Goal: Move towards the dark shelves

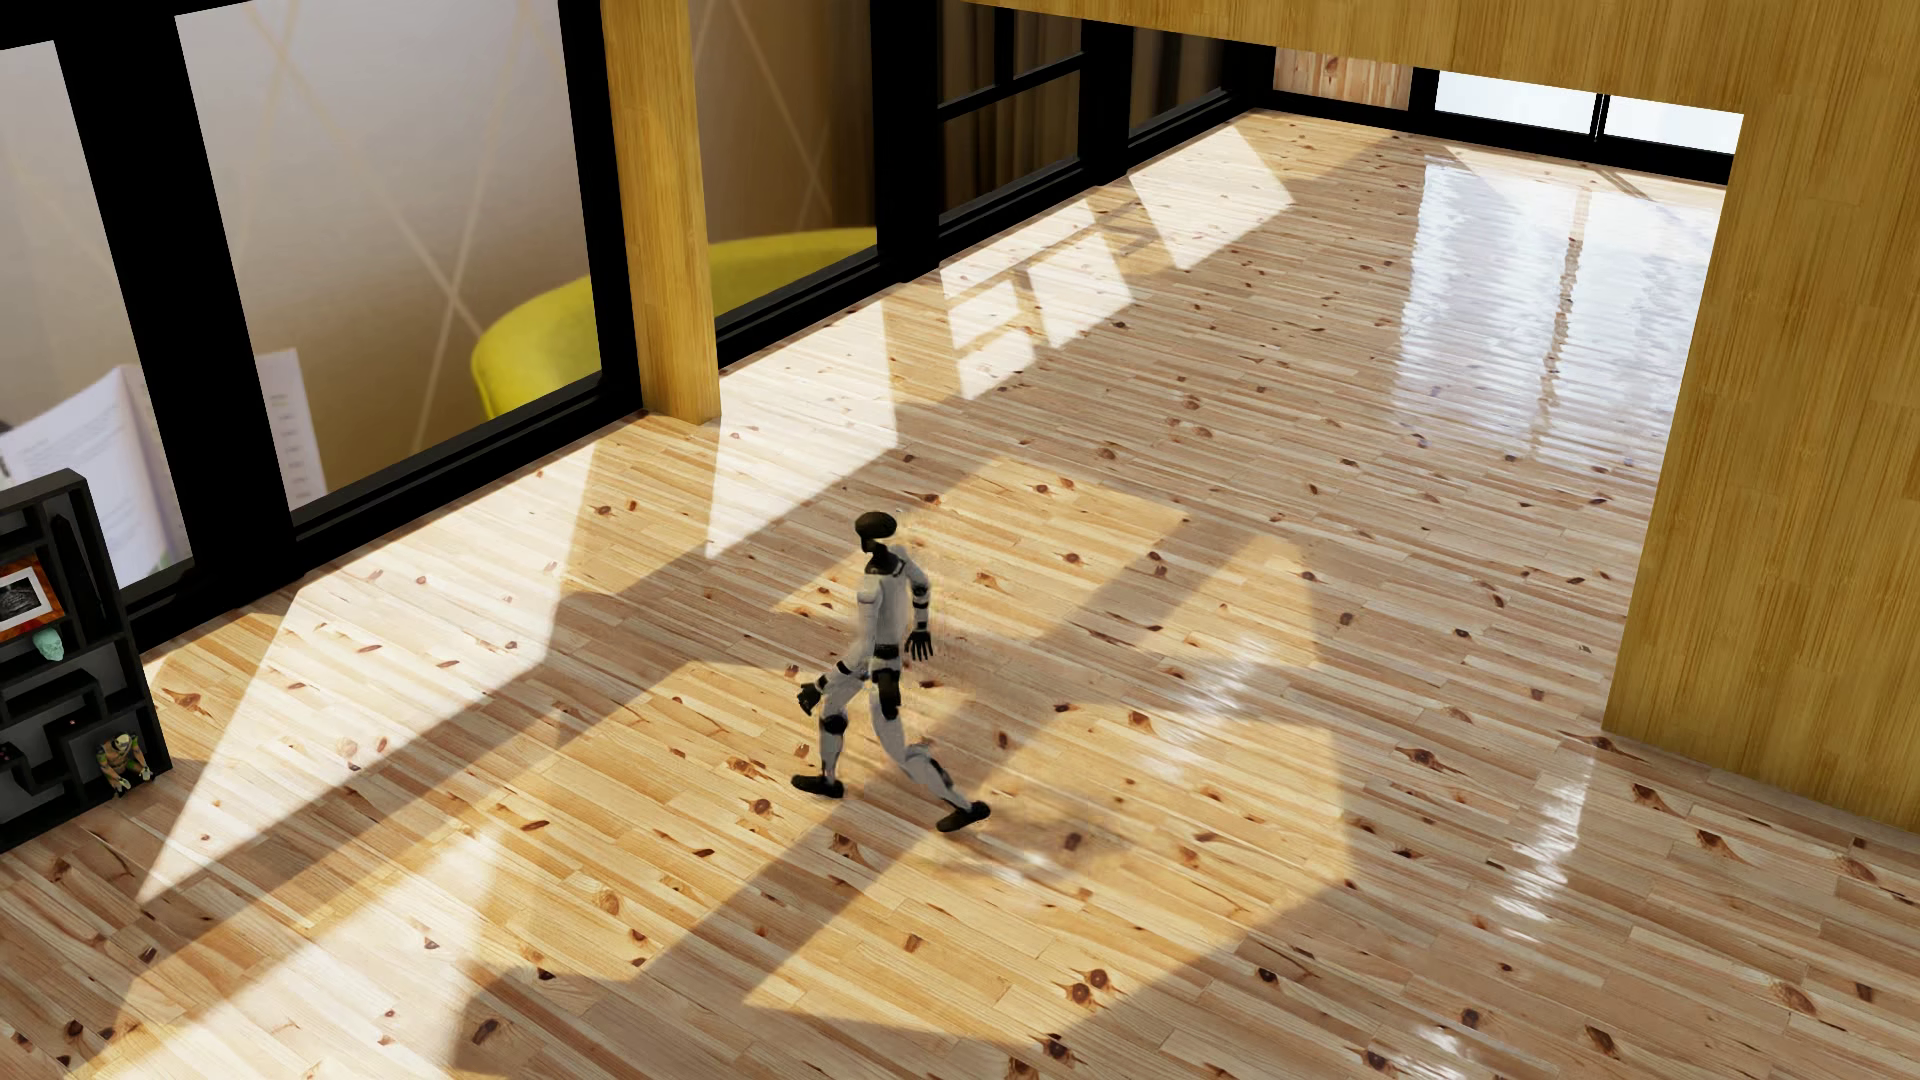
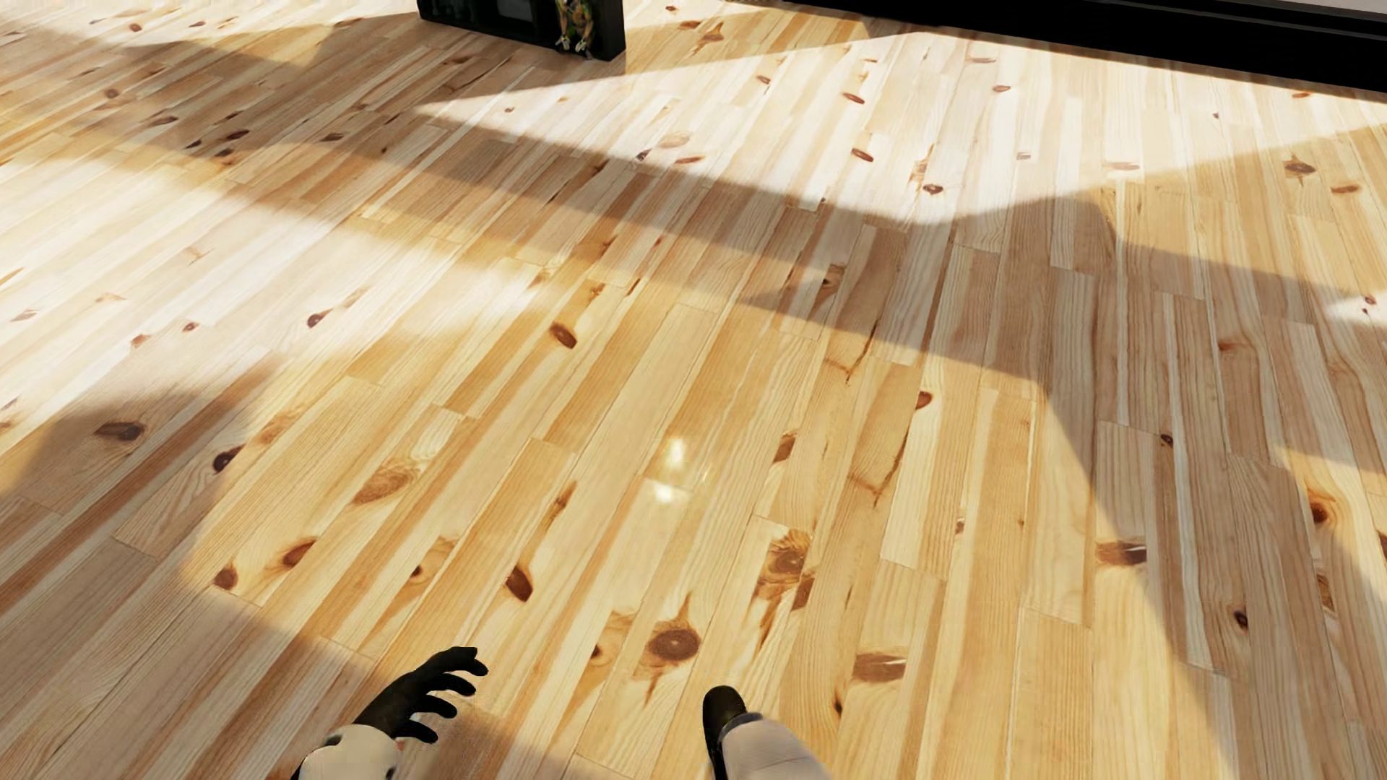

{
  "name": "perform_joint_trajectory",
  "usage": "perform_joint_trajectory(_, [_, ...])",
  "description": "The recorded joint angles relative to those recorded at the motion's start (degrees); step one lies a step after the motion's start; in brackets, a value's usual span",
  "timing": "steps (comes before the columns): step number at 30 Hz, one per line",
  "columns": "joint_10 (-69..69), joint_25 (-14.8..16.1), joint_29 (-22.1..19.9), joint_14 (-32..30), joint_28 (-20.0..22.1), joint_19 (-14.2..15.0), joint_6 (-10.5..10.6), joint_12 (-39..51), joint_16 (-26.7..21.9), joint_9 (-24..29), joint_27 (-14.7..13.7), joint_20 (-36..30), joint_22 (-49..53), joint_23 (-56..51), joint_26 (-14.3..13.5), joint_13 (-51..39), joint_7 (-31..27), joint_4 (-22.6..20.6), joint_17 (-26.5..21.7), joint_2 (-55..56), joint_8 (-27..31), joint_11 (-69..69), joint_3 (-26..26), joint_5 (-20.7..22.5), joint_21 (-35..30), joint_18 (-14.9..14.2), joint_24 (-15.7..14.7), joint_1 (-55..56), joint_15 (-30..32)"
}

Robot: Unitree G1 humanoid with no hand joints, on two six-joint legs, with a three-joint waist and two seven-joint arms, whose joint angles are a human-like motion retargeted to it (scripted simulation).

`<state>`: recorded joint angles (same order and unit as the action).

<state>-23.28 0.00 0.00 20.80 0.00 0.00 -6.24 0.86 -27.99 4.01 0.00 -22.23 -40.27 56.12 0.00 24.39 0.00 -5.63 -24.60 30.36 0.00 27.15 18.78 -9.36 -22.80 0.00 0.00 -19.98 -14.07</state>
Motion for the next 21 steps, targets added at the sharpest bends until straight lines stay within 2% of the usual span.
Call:
perform_joint_trajectory(1, [-1.67,0.00,0.00,-1.73,0.00,0.00,0.59,0.35,0.06,0.62,0.00,1.15,1.60,0.64,0.00,0.63,0.00,2.36,-0.21,1.53,0.00,3.62,2.19,-0.76,0.27,0.00,0.00,-2.79,-0.07])
perform_joint_trajectory(2, [-5.45,0.00,0.00,-6.27,0.00,0.00,1.42,-0.46,0.90,0.60,0.00,2.25,2.60,2.20,0.00,1.26,0.00,4.35,-0.10,2.03,0.00,9.62,3.32,-0.20,0.22,0.00,0.00,-4.71,1.00])
perform_joint_trajectory(3, [-12.78,0.00,0.00,-15.13,0.00,0.00,2.86,-2.09,2.38,-0.87,0.00,2.92,2.56,4.01,0.00,1.65,0.00,5.69,0.16,3.72,0.00,16.15,3.51,0.75,0.05,0.00,0.00,-2.98,4.81])
perform_joint_trajectory(4, [-23.79,0.00,0.00,-26.79,0.00,0.00,4.58,-4.04,4.16,-0.97,0.00,2.61,0.96,6.37,0.00,1.21,0.00,7.05,0.49,3.20,0.00,22.41,1.76,3.20,-1.30,0.00,0.00,0.24,6.14])
perform_joint_trajectory(5, [-37.51,0.00,0.00,-34.92,0.00,0.00,5.44,-6.39,4.72,1.05,0.00,1.89,0.30,6.08,0.00,0.53,0.00,7.61,0.88,-2.08,0.00,23.49,-0.53,6.98,-0.62,0.00,0.00,4.70,3.71])
perform_joint_trajectory(6, [-49.67,0.00,0.00,-32.22,0.00,0.00,5.41,-7.34,5.29,2.11,0.00,-1.39,-1.48,4.63,0.00,-0.05,0.00,6.84,1.68,-6.75,0.00,23.13,-3.33,9.13,-0.58,0.00,0.00,10.52,1.34])
perform_joint_trajectory(7, [-57.29,0.00,0.00,-26.48,0.00,0.00,5.06,-7.99,6.53,2.60,0.00,-4.50,-5.38,2.17,0.00,-0.86,0.00,5.37,2.37,-12.93,0.00,19.81,-6.01,9.97,0.15,0.00,0.00,17.87,0.42])
perform_joint_trajectory(8, [-57.73,0.00,0.00,-24.60,0.00,0.00,3.12,-10.98,8.22,2.17,0.00,-2.01,-7.70,-1.66,0.00,-1.42,0.00,2.17,3.45,-18.73,0.00,15.79,-9.62,9.08,1.45,0.00,0.00,24.92,0.32])
perform_joint_trajectory(9, [-51.77,0.00,0.00,-26.69,0.00,0.00,2.26,-13.62,8.41,2.39,0.00,-3.87,-9.88,-6.04,0.00,-1.84,0.00,0.87,3.85,-25.15,0.00,11.25,-13.61,9.27,2.66,0.00,0.00,30.17,0.34])
perform_joint_trajectory(11, [-27.38,0.00,0.00,-35.52,0.00,0.00,0.50,-18.65,8.10,2.22,0.00,-7.72,-13.65,-15.56,0.00,-3.84,0.00,-0.77,3.78,-35.77,0.00,4.63,-20.59,7.34,3.51,0.00,0.00,38.08,-0.12])
perform_joint_trajectory(12, [-15.11,0.00,0.00,-32.61,0.00,0.00,0.80,-20.54,8.03,1.82,0.00,-8.28,-15.33,-19.86,0.00,-6.17,0.00,0.27,3.30,-39.08,0.00,3.26,-23.14,6.93,3.81,0.00,0.00,41.17,-1.20])
perform_joint_trajectory(13, [-5.48,0.00,0.00,-17.98,0.00,0.00,1.27,-21.16,7.01,1.49,0.00,-15.12,-17.37,-22.73,0.00,-9.00,0.00,1.09,2.39,-42.18,0.00,2.26,-25.17,6.87,3.60,0.00,0.00,42.81,-3.09])
perform_joint_trajectory(14, [-3.51,0.00,0.00,-2.60,0.00,0.00,1.56,-23.05,6.49,1.15,0.00,-17.05,-17.95,-25.66,0.00,-10.91,0.00,2.45,1.90,-45.13,0.00,2.63,-27.50,6.13,4.69,0.00,0.00,44.74,-5.24])
perform_joint_trajectory(15, [-4.19,0.00,0.00,1.70,0.00,0.00,1.88,-24.57,6.04,1.26,0.00,-18.63,-18.46,-27.19,0.00,-12.57,0.00,4.48,1.77,-47.64,0.00,2.99,-29.89,5.72,6.15,0.00,0.00,46.84,-6.56])
perform_joint_trajectory(16, [-4.11,0.00,0.00,-3.91,0.00,0.00,1.23,-25.70,5.92,1.98,0.00,-20.03,-19.97,-28.02,0.00,-12.88,0.00,4.39,2.20,-51.22,0.00,3.67,-31.34,4.39,8.05,0.00,0.00,48.39,-4.98])
perform_joint_trajectory(17, [-6.77,0.00,0.00,-17.10,0.00,0.00,0.49,-26.62,5.79,1.49,0.00,-20.13,-20.61,-27.78,0.00,-12.28,0.00,3.33,2.72,-52.09,0.00,6.78,-32.46,2.71,9.40,0.00,0.00,50.33,0.30])
perform_joint_trajectory(18, [-9.51,0.00,0.00,-30.75,0.00,0.00,-0.84,-27.49,6.45,-0.46,0.00,-19.03,-22.13,-26.55,0.00,-11.05,0.00,1.18,3.39,-50.44,0.00,12.19,-32.04,0.96,10.20,0.00,0.00,51.83,8.83])
perform_joint_trajectory(19, [-14.03,0.00,0.00,-35.74,0.00,0.00,-2.91,-27.76,6.57,-0.70,0.00,-19.80,-22.99,-23.90,0.00,-9.71,0.00,-2.41,4.30,-48.29,0.00,21.34,-29.99,-1.29,9.62,0.00,0.00,50.98,19.05])
perform_joint_trajectory(20, [-17.39,0.00,0.00,-34.56,0.00,0.00,-4.15,-26.91,6.17,0.44,0.00,-20.38,-22.81,-19.94,0.00,-8.87,0.00,-5.16,5.14,-45.01,0.00,31.70,-27.46,-1.71,7.68,0.00,0.00,47.69,24.61])
perform_joint_trajectory(21, [-17.02,0.00,0.00,-31.79,0.00,0.00,-4.31,-24.57,5.91,1.55,0.00,-22.15,-21.85,-15.96,0.00,-8.85,0.00,-6.99,5.59,-38.93,0.00,43.05,-25.48,-1.69,5.32,0.00,0.00,42.69,19.69])
